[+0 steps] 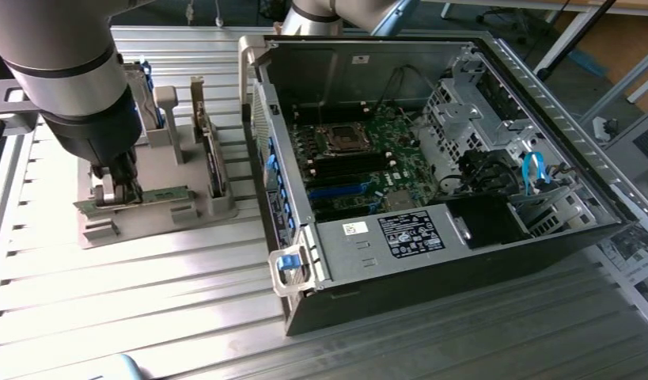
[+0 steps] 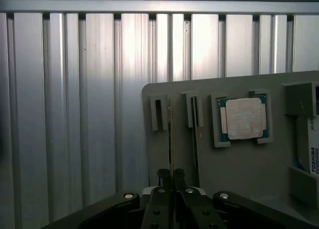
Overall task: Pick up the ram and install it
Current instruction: 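Pick up the ram and move it above insertion slot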
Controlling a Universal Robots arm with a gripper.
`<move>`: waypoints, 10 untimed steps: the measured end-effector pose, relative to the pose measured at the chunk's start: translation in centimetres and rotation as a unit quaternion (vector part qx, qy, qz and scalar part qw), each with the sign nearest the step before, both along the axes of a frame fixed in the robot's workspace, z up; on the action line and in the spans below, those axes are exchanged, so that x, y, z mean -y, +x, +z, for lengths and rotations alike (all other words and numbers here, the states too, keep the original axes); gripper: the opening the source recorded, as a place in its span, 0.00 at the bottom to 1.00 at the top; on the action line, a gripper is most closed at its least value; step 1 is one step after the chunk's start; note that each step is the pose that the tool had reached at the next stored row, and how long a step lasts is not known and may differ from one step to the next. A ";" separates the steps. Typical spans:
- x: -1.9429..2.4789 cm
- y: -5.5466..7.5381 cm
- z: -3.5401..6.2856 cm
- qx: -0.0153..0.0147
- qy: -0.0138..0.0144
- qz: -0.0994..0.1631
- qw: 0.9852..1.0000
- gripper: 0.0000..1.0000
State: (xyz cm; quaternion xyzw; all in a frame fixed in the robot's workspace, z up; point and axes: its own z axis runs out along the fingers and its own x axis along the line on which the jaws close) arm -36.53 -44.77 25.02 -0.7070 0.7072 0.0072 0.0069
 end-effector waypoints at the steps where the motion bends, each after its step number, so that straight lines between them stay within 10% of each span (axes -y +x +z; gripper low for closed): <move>1: 0.00 0.0 0.11 0.000 0.000 0.000 1.000 0.14; 10: 0.00 0.0 0.70 0.000 0.000 0.000 1.000 0.14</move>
